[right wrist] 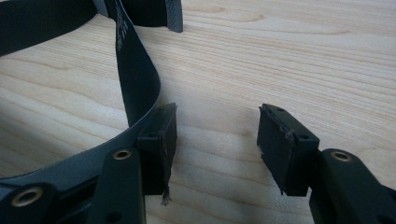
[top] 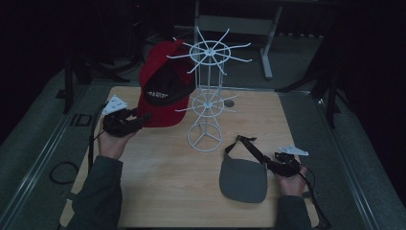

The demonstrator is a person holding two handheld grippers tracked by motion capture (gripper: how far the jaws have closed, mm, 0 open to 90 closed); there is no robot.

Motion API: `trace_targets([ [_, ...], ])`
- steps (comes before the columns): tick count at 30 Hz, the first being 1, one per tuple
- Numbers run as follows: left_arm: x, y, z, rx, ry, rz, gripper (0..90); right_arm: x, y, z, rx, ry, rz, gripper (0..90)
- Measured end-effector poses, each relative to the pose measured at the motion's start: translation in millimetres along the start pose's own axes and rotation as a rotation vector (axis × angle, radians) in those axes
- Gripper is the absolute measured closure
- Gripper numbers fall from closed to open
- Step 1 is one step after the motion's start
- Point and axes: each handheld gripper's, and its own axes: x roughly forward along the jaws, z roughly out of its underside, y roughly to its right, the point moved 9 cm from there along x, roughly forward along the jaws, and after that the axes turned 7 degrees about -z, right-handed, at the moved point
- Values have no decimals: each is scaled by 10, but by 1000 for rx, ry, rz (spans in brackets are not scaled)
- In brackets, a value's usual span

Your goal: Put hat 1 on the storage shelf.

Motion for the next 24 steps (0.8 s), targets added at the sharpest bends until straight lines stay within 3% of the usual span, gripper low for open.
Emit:
trace_targets([
  [24, -22, -74, 283, -6, -43, -17, 486, -1, -3, 3, 2, -2, -1, 473],
])
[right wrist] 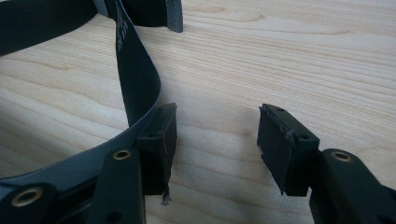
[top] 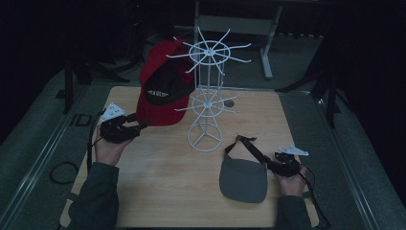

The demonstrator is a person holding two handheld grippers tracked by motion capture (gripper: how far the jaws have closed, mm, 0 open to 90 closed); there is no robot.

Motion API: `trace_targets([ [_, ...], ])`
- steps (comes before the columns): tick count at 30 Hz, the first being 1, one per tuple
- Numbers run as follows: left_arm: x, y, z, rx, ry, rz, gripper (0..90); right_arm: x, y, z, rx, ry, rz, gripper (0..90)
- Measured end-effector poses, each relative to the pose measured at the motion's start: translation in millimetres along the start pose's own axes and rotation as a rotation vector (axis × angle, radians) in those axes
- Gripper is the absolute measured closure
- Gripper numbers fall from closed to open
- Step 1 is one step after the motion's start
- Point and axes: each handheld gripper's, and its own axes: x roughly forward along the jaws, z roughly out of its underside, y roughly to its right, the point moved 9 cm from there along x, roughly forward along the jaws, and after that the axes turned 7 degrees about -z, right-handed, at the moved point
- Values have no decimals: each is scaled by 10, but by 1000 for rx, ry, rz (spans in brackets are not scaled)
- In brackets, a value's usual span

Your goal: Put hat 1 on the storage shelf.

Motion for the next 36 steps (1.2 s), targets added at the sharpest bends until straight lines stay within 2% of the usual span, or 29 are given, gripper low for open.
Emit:
trace_targets([
  [15, 94, 48, 198, -2, -37, 15, 485, 0, 1, 0, -1, 0, 0, 473],
  [19, 116, 63, 251, 14, -45, 19, 486, 0, 1, 0, -1, 0, 0, 473],
  [28, 145, 66, 379, 12, -55, 22, 486, 0, 1, 0, 0, 0, 1, 473],
  [36, 188, 113, 513, 30, -75, 30, 486, -1, 1, 1, -1, -1, 0, 473],
])
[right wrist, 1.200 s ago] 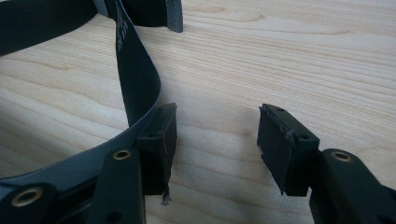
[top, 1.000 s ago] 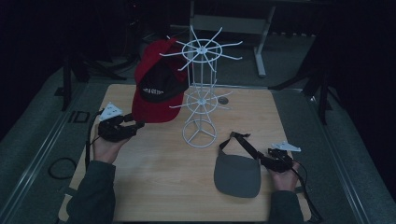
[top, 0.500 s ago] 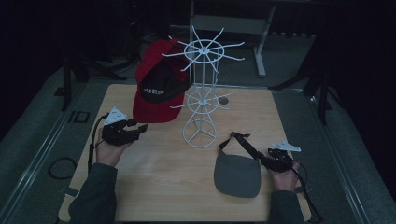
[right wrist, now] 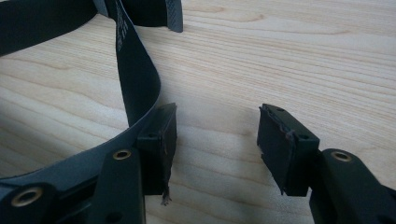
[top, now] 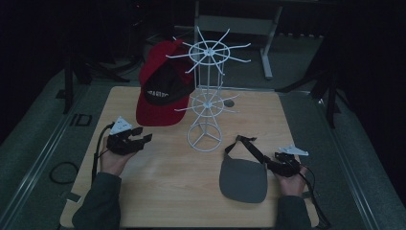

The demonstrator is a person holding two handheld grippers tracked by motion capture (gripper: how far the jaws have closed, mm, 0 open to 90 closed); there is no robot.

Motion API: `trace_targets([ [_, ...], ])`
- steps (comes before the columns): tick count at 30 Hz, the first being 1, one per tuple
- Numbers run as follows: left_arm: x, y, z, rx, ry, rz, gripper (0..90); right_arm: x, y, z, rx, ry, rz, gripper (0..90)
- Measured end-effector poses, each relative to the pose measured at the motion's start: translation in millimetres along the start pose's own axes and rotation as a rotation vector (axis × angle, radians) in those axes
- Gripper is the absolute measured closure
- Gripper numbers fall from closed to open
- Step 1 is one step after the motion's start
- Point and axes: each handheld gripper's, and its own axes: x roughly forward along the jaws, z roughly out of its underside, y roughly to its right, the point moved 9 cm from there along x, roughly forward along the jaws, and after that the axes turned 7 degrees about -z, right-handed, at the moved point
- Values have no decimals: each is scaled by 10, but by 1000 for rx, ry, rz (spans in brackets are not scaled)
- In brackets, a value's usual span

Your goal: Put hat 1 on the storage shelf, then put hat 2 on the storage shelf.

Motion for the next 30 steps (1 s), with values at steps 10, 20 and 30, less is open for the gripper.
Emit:
trace_targets([
  [10, 72, 68, 146, 15, -27, 5, 484, -6, 2, -5, -2, -18, -6, 487],
  [20, 118, 104, 268, 39, -53, -6, 486, -21, -37, -100, -37, -49, -22, 559],
  [30, 174, 164, 384, 60, -77, -15, 485, -21, -107, -256, -89, -48, -72, 576],
])
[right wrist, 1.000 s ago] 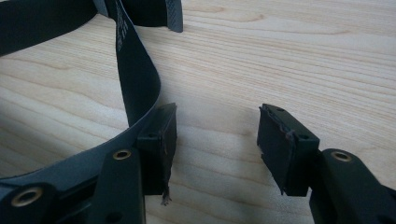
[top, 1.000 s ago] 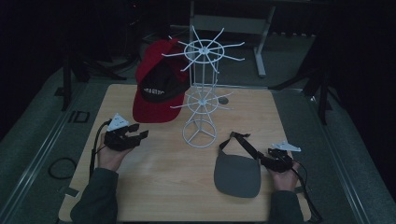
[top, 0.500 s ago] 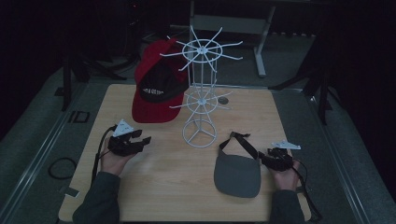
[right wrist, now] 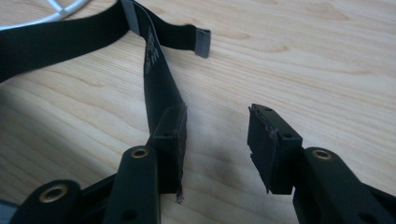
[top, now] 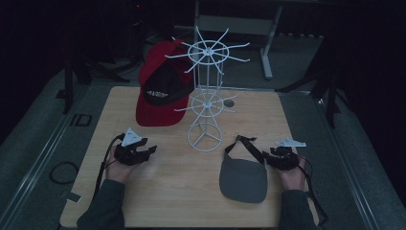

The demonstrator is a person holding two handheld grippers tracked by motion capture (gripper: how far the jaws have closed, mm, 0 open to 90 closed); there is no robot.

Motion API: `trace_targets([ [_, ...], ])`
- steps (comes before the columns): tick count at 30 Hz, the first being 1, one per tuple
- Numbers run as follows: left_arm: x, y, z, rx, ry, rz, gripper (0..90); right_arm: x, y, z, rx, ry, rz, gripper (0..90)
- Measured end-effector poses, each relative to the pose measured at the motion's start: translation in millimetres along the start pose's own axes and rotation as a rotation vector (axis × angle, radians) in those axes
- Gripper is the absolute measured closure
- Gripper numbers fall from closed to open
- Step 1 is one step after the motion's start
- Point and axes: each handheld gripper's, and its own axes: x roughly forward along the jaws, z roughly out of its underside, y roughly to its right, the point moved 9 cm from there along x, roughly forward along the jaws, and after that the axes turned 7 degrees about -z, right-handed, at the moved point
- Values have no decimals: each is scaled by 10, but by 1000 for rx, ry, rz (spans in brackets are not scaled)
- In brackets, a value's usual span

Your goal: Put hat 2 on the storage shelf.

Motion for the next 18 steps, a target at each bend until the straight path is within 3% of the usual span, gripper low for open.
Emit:
trace_targets([
  [18, 146, 27, 162, -19, -40, 28, 481, 93, -62, -278, -77, -9, -72, 581],
])
